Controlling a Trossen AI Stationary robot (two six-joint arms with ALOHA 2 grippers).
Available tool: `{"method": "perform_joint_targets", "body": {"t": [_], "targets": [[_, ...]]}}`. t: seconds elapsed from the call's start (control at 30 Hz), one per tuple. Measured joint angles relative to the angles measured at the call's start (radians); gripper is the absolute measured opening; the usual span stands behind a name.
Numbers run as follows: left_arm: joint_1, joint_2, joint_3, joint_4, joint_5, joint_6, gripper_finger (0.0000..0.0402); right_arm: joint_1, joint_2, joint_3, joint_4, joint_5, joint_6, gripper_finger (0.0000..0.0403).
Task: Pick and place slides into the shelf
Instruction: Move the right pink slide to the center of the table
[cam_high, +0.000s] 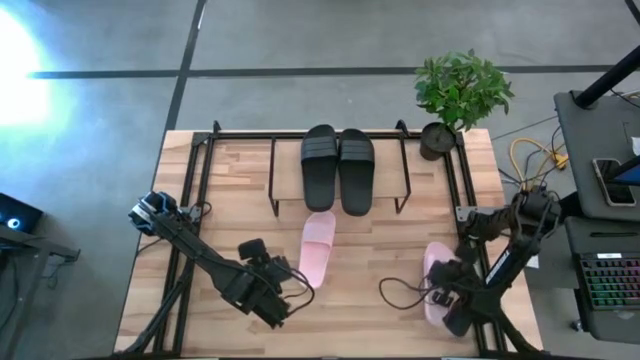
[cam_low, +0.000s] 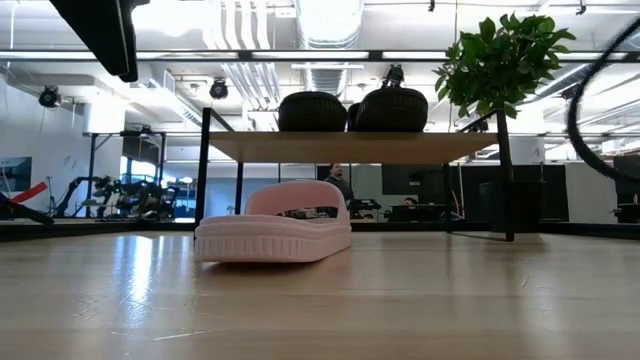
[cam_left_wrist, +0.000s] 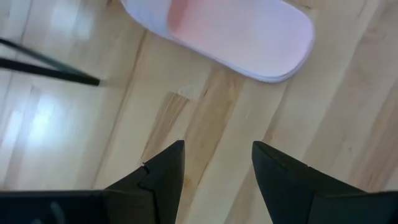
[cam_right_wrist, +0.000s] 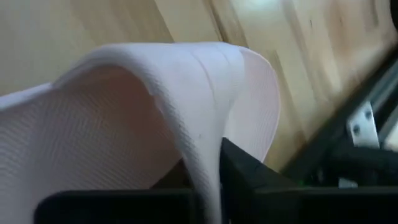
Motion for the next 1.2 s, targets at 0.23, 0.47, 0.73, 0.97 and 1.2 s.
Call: {"method": "perform_joint_targets", "body": {"t": [0.23,0.47,0.73,0.97,1.2], "targets": [[0.004,0.0,-0.081,0.001,0.011,-0.204,0.0173,-0.112,-0.004,0.09,0.015,0.209,-0.209,0.0014],[0.003,-0.045,-0.197,0.186,0.062,-0.274,0.017,-0.301,-0.004,0.164,0.149,0.356,-0.518,0.0013],[0.001,-0.213,-0.373,0.389,0.012,-0.273,0.0131,-0.52,0.022,0.171,0.327,0.411,-0.63,0.0013],[0.001,-0.325,-0.509,0.419,-0.053,-0.264,0.0116,-0.612,0.092,0.24,0.426,0.479,-0.775,0.0013],[0.001,-0.377,-0.618,0.534,-0.051,-0.265,0.0115,-0.621,0.2,0.306,0.441,0.531,-0.89,0.0014]]}}
